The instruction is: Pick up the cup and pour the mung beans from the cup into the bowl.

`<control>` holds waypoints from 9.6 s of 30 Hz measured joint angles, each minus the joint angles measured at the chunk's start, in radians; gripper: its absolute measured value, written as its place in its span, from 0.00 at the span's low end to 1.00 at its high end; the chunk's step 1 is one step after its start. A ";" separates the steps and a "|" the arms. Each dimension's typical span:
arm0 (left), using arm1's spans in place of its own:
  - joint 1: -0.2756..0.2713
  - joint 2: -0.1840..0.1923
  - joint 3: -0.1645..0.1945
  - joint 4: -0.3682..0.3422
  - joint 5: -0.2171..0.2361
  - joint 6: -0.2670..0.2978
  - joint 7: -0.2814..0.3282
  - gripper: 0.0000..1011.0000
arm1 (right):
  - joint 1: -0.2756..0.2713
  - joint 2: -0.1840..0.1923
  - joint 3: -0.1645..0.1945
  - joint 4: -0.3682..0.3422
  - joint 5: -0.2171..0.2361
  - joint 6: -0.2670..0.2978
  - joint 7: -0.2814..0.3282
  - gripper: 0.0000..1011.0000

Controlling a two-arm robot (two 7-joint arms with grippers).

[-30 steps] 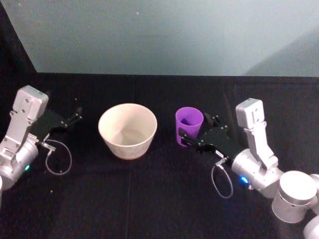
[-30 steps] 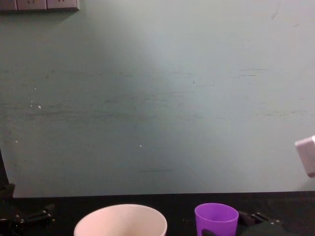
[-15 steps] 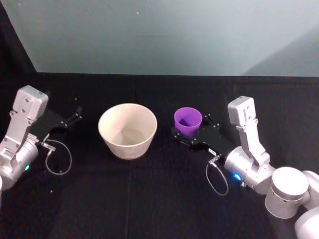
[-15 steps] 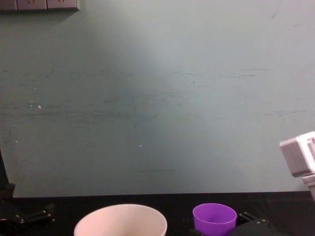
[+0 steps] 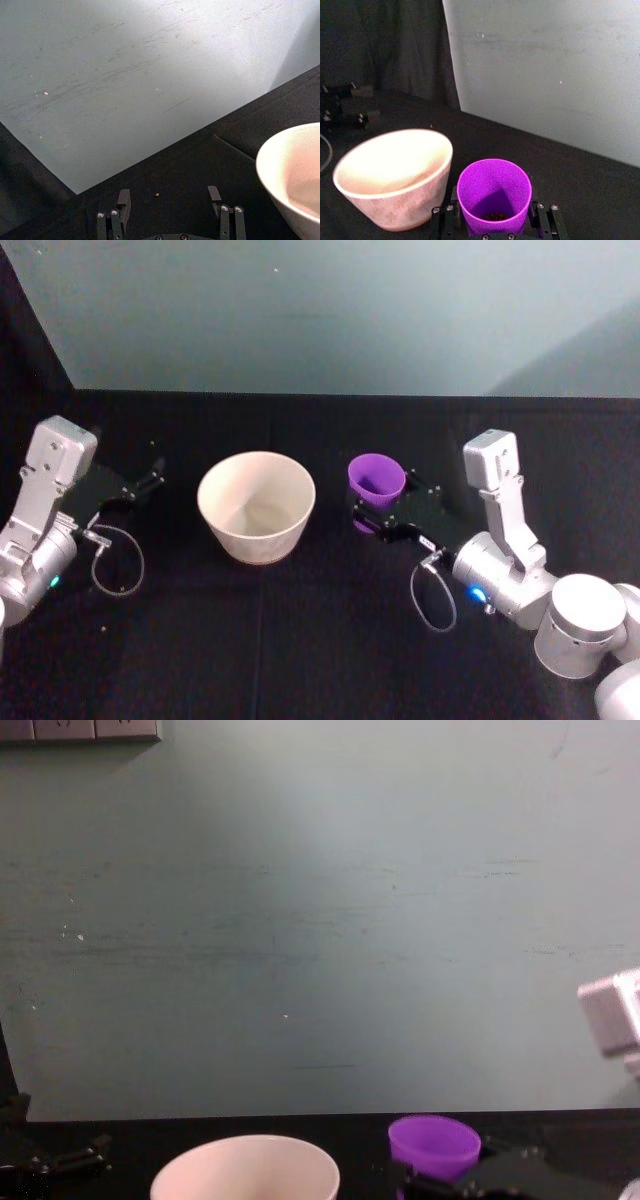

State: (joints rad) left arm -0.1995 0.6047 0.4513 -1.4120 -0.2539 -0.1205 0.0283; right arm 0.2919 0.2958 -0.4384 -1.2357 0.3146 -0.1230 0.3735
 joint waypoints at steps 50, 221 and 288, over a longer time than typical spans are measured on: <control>0.000 0.000 0.000 0.000 0.000 0.000 0.000 0.99 | -0.019 0.053 0.059 -0.257 0.027 0.224 0.006 0.72; 0.000 0.000 0.000 0.000 0.000 0.000 0.000 0.99 | 0.320 0.043 -0.380 -0.236 -0.784 0.430 -0.011 0.72; 0.000 0.000 0.000 0.000 0.000 0.000 0.000 0.99 | 0.367 -0.029 -0.583 -0.220 -1.348 0.552 0.078 0.72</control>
State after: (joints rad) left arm -0.1995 0.6047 0.4513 -1.4120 -0.2539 -0.1205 0.0283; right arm 0.6588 0.2664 -1.0216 -1.4560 -1.0338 0.4290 0.4514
